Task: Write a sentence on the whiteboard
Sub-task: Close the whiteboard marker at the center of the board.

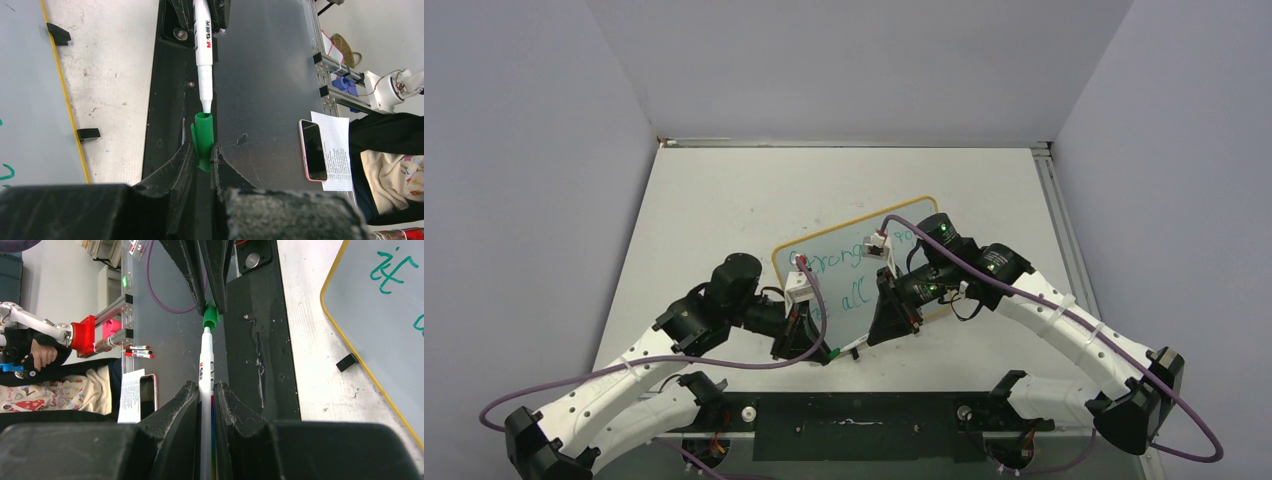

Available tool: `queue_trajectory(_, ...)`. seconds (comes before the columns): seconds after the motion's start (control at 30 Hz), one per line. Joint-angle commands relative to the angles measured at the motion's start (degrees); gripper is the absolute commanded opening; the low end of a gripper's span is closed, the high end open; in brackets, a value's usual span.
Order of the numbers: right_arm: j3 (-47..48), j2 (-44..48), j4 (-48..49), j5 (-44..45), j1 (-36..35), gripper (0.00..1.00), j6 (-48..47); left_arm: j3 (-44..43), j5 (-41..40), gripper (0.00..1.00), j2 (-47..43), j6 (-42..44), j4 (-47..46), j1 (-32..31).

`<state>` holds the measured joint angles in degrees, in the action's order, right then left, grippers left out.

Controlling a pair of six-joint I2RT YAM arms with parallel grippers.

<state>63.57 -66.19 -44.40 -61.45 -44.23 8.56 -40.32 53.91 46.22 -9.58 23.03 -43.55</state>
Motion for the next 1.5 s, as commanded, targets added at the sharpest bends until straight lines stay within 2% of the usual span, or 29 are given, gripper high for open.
queue_trajectory(0.0, -0.7, -1.0, 1.0, -2.6, 0.1, 0.05, -2.2, -3.4, 1.1, 0.00, 0.7, 1.6, -1.3, -0.8)
queue_trajectory(0.3, -1.5, -2.8, 2.1, -4.0, -0.4, 0.05, -3.2, -5.7, 1.6, 0.00, 2.2, 2.2, -0.6, -2.6)
queue_trajectory(0.57, -3.9, -2.1, 6.2, -4.4, -2.4, 0.05, 0.3, -5.8, -5.2, 0.00, 2.6, 0.6, -3.1, -6.2)
queue_trajectory(0.83, -14.1, 2.8, 23.9, -5.1, -2.4, 0.05, 11.8, -2.6, -9.9, 0.00, 1.7, -3.9, -10.6, -8.4)
queue_trajectory(1.13, -24.1, 8.5, 41.7, -5.1, -2.2, 0.05, 23.8, -4.8, -12.1, 0.00, 2.6, -3.5, -9.0, -8.3)
queue_trajectory(1.23, -27.3, 10.0, 46.9, -5.0, -2.3, 0.05, 26.6, -5.6, -13.6, 0.10, 2.2, -3.5, -8.5, -8.2)
queue_trajectory(1.47, -28.2, 11.8, 48.0, -3.9, -1.8, 0.05, 27.3, -7.2, -16.1, 0.37, 2.0, -4.2, -6.9, -7.6)
